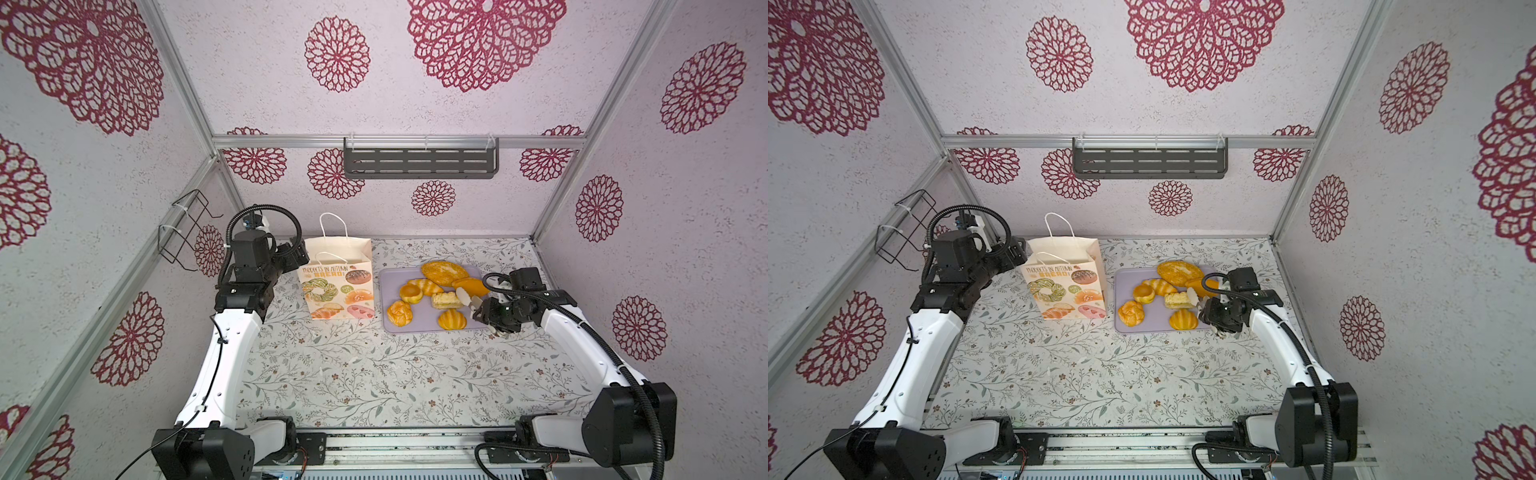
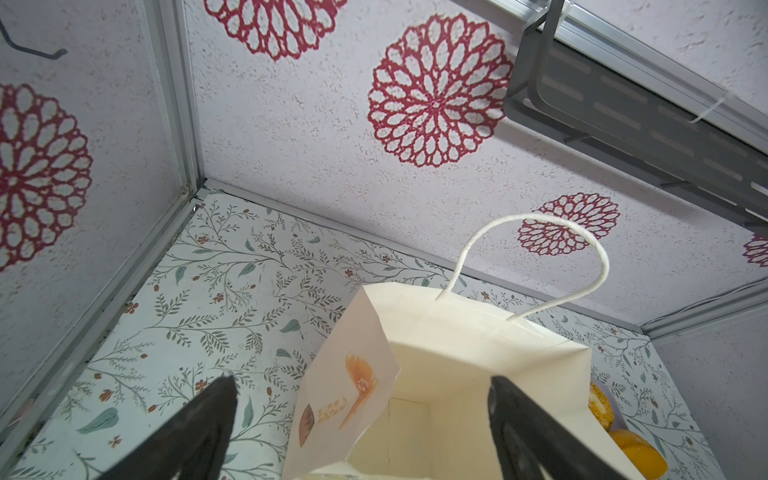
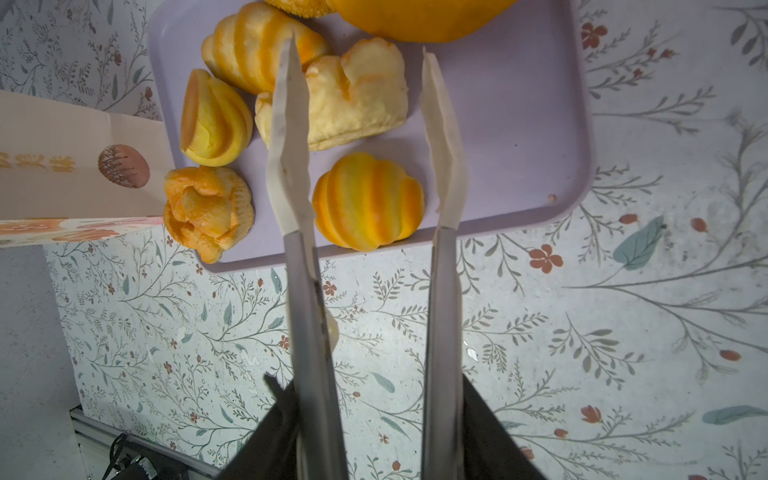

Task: Place the fake bread into the paper bag
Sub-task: 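Move the tongs in the right gripper over the pale bun on the tray, then close the tongs on the pale cream bun with the right gripper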

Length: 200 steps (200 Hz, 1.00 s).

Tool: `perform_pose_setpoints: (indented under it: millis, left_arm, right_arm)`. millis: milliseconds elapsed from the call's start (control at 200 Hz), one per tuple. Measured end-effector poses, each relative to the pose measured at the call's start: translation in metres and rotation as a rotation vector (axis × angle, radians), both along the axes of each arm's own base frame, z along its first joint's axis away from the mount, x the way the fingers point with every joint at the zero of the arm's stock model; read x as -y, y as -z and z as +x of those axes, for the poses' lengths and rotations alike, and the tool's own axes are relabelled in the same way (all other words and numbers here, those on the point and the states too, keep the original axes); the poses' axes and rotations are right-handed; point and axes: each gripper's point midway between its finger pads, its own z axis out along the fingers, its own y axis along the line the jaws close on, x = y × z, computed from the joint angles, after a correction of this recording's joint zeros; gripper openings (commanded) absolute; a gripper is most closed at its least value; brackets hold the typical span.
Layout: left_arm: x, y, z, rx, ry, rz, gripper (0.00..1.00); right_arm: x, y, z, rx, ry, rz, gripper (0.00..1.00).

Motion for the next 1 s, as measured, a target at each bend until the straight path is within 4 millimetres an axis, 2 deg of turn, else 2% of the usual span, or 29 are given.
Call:
perform_pose_setpoints:
  millis: [280,515,716,856,1001]
  left_arm:
    - [0.0,0.0,0.0,0.0,-0.001,-0.002,0.97]
    - [0.0,0.0,0.0,0.0,-0.001,-0.002,0.97]
    - [0.0,0.0,0.0,0.0,-0.001,-0.003,0.97]
    - [0.0,0.0,0.0,-0.001,-0.002,-0.004,0.97]
    - [0.0,0.0,0.0,-0.001,-0.001,-0.004,0.97]
  right_arm:
    - [-0.004,0.01,-0.004,-0.027,0.024,0.036,0.52]
    - [-0.009,0.008,0.004,-0.005,0.03,0.068,0.52]
    - [-0.012,0.016,0.009,-0.024,0.035,0.083,0.51]
    - [-0.013,0.02,0.011,-0.03,0.036,0.089,0.48]
    - [-0.014,0.019,0.013,-0.025,0.038,0.094,0.38]
